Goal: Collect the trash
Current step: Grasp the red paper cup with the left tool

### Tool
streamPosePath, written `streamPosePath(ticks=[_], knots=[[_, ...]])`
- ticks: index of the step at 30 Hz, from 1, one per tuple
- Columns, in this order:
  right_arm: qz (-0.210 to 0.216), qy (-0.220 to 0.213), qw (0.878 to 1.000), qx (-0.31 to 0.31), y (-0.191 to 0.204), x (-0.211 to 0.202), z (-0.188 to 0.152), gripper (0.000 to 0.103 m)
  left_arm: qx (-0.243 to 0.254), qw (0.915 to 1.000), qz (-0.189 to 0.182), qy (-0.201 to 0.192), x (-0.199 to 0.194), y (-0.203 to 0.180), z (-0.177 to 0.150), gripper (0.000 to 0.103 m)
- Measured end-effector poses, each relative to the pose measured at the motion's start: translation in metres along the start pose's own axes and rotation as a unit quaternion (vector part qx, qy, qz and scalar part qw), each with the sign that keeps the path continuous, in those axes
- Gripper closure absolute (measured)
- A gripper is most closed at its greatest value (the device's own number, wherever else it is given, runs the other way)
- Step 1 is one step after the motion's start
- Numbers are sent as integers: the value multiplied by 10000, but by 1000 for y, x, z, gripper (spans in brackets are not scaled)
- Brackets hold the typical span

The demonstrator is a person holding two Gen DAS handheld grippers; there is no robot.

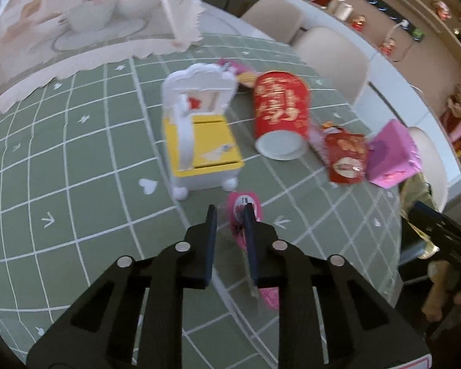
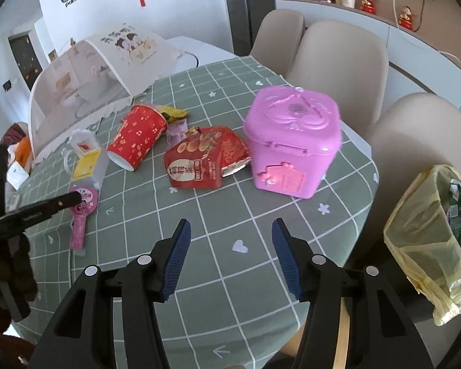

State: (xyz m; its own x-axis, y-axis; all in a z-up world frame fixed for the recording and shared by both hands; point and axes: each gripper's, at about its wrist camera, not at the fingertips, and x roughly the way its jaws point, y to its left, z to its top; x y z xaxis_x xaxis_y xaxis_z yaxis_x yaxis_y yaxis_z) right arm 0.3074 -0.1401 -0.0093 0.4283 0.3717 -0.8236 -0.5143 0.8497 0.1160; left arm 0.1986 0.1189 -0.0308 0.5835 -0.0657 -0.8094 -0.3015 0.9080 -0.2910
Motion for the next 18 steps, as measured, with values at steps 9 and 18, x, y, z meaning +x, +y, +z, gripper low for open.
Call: streamPosePath(ticks=[9, 18], knots=[[237, 105, 9997, 31, 26, 24, 20, 51, 233, 9988, -422, 115, 5, -14, -3, 89], [208, 67, 9996, -165, 43, 39, 50, 51, 391, 9959, -807, 83, 6, -19, 20, 63]])
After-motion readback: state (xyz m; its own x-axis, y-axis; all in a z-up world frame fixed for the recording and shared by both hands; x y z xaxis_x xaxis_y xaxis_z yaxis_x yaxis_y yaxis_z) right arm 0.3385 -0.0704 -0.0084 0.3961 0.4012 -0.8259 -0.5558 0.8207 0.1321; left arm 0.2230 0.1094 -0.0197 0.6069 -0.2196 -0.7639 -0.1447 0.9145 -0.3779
